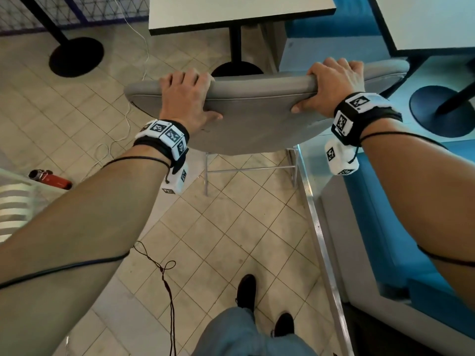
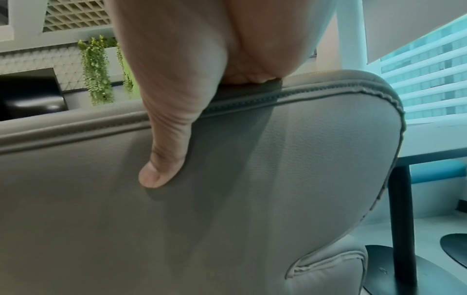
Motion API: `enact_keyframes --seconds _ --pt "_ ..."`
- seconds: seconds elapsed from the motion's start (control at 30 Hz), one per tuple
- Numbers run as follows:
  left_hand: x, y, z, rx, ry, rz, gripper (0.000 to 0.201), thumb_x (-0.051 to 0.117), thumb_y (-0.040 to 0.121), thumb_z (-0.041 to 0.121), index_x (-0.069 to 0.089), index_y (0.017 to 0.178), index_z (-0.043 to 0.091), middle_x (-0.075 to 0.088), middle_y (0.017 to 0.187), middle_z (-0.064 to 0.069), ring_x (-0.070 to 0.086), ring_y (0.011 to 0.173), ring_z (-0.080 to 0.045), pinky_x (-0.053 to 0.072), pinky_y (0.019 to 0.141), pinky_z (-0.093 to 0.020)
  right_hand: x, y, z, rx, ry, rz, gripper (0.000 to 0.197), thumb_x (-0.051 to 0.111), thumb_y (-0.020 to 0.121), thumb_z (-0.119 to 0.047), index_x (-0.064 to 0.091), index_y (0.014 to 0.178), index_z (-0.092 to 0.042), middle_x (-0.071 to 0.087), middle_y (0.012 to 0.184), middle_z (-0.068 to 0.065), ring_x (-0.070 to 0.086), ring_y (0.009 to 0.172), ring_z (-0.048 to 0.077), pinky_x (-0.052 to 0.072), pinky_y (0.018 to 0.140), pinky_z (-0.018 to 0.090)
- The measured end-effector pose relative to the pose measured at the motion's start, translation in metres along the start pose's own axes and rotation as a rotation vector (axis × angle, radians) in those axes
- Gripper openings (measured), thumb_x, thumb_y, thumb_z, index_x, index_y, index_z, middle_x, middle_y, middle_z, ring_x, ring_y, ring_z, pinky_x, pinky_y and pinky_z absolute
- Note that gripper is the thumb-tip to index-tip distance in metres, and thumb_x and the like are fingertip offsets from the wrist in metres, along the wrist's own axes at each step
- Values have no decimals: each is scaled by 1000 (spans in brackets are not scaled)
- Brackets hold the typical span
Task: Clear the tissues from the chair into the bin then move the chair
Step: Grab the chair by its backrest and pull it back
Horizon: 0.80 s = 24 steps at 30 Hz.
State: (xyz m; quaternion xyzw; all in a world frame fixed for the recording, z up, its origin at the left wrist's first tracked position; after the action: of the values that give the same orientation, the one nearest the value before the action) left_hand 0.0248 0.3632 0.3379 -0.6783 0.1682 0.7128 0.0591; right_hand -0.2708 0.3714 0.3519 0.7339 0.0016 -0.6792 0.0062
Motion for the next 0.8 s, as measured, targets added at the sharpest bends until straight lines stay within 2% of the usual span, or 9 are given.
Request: enact_keyframes --seconds 0.17,0.33,0.6,0.8 --pt "2 5 -16 35 20 39 74 73 70 63 48 118 13 54 115 -14 49 106 -36 32 96 -50 1 4 -7 -25 4 19 70 70 62 -73 57 107 -21 59 111 10 51 107 33 29 98 48" --pt "-1 18 -17 52 55 37 73 70 71 67 48 117 14 54 111 -14 50 104 -36 34 96 -50 -3 16 -2 -44 3 36 71 68 64 -73 56 111 -22 58 113 10 50 108 34 29 99 48" --pt "5 25 -18 -92 -15 36 72 78 70 55 51 123 14 54 120 -13 47 113 -36 31 102 -48 4 31 -11 -64 -2 64 72 68 64 -73 56 113 -20 58 113 11 50 109 33 29 99 48" --pt "6 27 -12 -116 -26 29 74 80 68 53 51 124 15 54 120 -13 47 114 -36 31 102 -47 4 30 -4 -85 6 89 70 68 66 -71 57 111 -19 59 110 12 51 105 34 30 98 48"
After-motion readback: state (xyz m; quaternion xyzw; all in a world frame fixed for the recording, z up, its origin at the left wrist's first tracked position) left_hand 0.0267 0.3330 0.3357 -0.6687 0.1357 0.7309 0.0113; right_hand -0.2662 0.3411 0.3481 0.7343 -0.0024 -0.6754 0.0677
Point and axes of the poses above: each hand's wrist, its own y-axis towards the middle knuckle, its own x-axis out of the palm, z = x × y, the point moved 3 cm from there along y, towards the middle knuckle
